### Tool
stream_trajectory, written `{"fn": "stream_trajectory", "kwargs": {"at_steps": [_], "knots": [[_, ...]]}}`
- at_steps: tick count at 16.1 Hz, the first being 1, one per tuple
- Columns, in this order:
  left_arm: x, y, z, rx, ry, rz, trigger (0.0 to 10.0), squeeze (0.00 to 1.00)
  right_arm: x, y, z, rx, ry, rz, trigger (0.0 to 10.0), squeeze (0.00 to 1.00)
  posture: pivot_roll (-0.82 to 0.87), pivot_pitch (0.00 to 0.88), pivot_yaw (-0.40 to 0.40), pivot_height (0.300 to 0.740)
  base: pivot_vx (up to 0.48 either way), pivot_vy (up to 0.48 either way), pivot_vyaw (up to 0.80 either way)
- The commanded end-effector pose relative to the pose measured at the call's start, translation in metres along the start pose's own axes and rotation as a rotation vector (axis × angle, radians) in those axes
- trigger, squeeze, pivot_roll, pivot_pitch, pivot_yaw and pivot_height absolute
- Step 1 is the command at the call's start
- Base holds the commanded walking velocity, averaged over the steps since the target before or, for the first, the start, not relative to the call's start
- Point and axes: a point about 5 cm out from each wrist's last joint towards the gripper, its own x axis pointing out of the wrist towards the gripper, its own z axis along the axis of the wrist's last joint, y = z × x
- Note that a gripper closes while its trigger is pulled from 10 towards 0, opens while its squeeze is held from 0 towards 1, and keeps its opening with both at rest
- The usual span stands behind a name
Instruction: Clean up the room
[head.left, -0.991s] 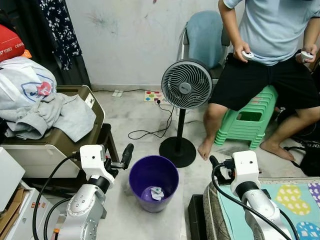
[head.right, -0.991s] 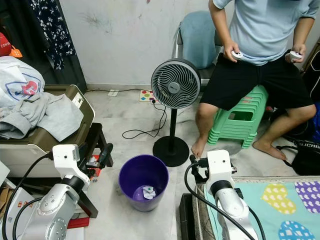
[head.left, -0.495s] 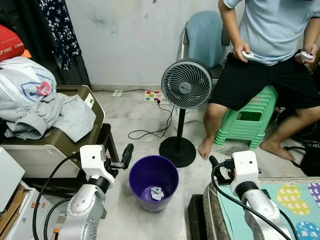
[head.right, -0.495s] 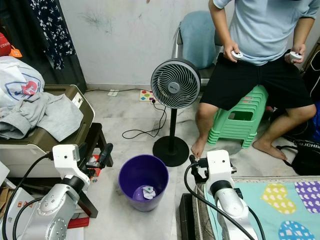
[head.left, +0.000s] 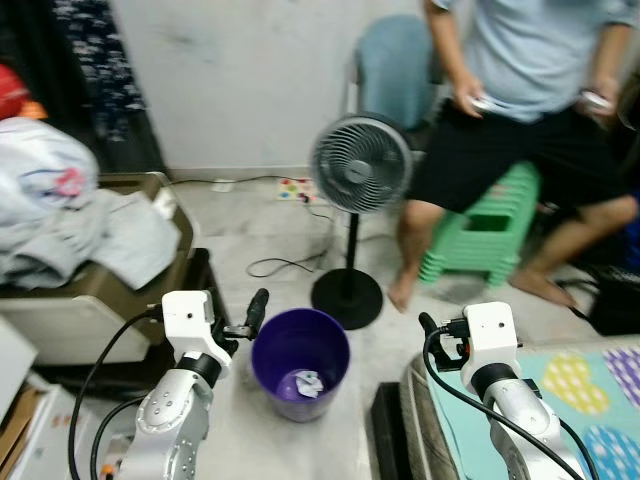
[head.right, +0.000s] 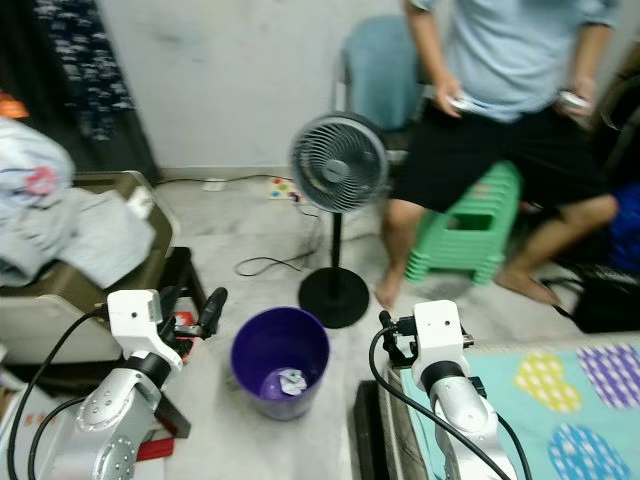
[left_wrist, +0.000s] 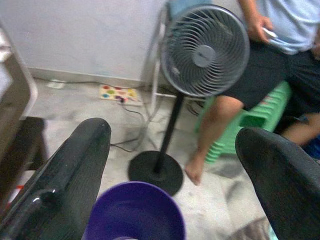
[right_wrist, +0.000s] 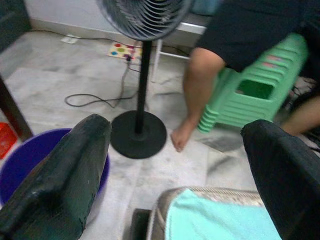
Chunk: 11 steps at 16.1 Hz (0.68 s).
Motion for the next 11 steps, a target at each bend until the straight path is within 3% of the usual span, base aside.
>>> {"fn": "stream_trajectory", "kwargs": {"at_steps": [1,11], "knots": [[0.0002,0.0021,-0.0003,-0.009,0.009,0.008,10.0,0.0,-0.0002,-0.0001,0.0005,0.005,0.003,0.004,10.0,0.0,-0.1,0.0,0.015,0.74,0.0,0.0,-0.8],[0.0026,0.0022,0.0009,-0.027,0.009,0.006,10.0,0.0,0.0015,-0.0005,0.001,0.011,0.004,-0.006,10.0,0.0,-0.1,0.0,0.017,0.74,0.0,0.0,-0.8]]}}
